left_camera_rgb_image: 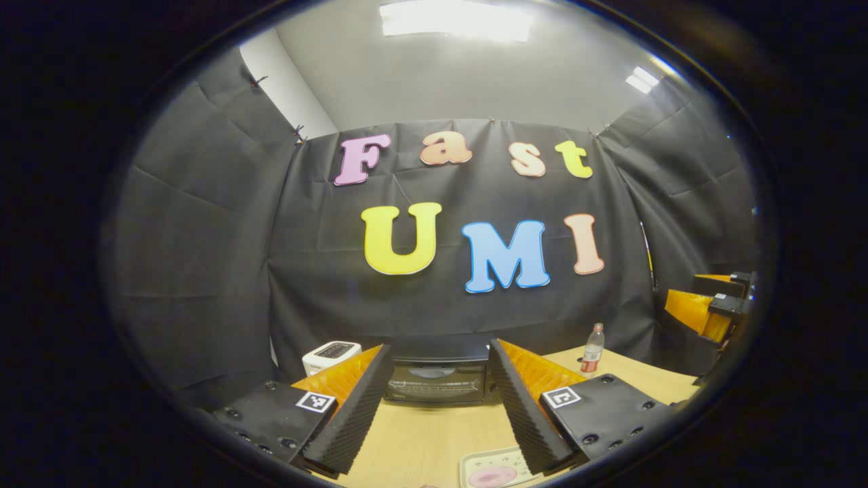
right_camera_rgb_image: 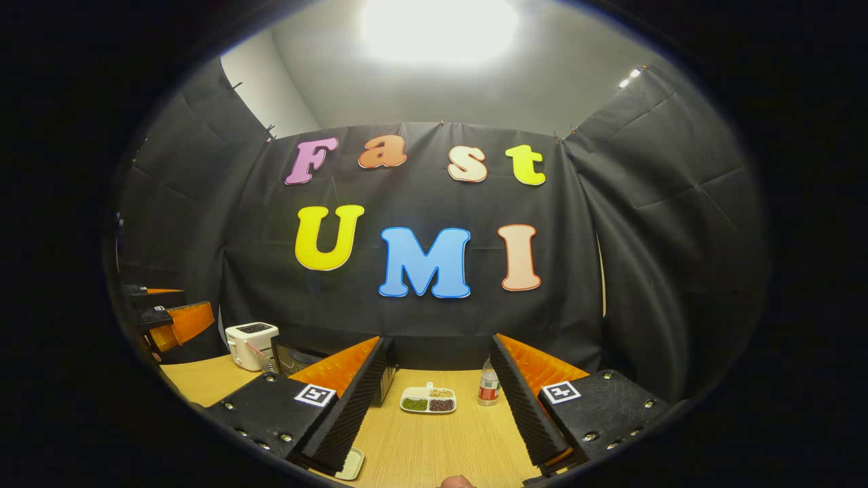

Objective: Open the electric oven with the left hand, put the food in, and close the electric oven.

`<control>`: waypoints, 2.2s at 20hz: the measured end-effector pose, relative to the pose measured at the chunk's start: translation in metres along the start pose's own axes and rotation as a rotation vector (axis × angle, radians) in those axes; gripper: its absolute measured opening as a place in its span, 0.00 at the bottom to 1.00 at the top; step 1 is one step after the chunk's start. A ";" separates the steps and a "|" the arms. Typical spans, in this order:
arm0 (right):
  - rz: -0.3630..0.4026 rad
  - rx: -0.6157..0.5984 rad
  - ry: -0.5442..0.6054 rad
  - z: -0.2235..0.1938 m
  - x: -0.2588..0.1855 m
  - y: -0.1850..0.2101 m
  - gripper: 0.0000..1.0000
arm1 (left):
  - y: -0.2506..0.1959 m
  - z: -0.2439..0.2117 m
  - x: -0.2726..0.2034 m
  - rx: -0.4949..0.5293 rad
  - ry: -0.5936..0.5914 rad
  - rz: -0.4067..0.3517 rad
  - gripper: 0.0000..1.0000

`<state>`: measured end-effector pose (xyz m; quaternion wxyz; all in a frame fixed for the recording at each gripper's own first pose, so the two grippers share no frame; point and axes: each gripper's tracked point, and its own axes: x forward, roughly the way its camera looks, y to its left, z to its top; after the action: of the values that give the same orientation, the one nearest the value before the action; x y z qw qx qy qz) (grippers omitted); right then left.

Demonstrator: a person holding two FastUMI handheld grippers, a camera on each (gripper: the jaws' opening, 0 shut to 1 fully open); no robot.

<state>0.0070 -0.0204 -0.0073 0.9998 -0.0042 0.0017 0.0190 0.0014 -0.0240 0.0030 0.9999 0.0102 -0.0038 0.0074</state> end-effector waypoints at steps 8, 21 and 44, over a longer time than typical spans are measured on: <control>0.056 0.008 -0.003 -0.010 0.005 -0.003 0.95 | -0.012 0.004 0.041 0.032 -0.019 0.003 0.95; -0.024 -0.038 -0.035 -0.008 0.067 0.042 0.95 | 0.029 -0.051 0.201 -0.012 0.029 -0.064 1.00; -0.241 -0.119 0.120 -0.054 0.093 0.051 0.95 | 0.028 -0.242 0.334 -0.011 0.313 -0.150 0.91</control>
<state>0.0976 0.0337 -0.0623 0.9909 -0.0648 0.0599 -0.1013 0.3371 0.0135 -0.2363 0.9861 0.0037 0.1528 -0.0656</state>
